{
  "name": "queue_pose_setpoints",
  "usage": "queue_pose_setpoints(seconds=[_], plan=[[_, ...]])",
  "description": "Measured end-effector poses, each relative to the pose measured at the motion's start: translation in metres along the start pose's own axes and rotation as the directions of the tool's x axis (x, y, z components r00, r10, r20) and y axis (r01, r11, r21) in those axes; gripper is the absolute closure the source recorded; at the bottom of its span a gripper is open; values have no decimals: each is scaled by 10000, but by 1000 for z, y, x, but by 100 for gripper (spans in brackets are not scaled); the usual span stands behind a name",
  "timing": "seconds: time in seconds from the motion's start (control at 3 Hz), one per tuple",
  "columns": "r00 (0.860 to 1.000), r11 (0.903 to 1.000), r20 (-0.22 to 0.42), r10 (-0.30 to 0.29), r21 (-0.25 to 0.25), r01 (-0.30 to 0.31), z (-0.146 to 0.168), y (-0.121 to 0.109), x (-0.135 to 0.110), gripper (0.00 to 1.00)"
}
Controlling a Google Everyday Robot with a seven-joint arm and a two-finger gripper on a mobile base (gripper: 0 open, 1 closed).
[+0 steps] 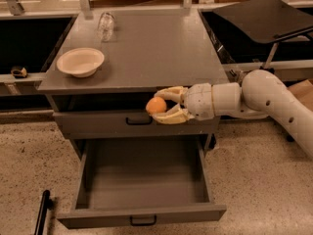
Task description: Place orange into middle drawer
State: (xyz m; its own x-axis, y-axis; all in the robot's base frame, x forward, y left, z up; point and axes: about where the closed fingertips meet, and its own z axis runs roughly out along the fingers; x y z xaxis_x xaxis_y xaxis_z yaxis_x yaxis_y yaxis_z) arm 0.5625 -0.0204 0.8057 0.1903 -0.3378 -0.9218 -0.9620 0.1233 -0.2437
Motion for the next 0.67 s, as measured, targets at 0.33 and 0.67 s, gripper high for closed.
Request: queue_pose_setpoints(seconds=[0.33,0.67], plan=[[10000,10000,-33,21,-19,-21,2,2,4,100],[9971,9985,-646,394,-354,-417,30,32,78,100]])
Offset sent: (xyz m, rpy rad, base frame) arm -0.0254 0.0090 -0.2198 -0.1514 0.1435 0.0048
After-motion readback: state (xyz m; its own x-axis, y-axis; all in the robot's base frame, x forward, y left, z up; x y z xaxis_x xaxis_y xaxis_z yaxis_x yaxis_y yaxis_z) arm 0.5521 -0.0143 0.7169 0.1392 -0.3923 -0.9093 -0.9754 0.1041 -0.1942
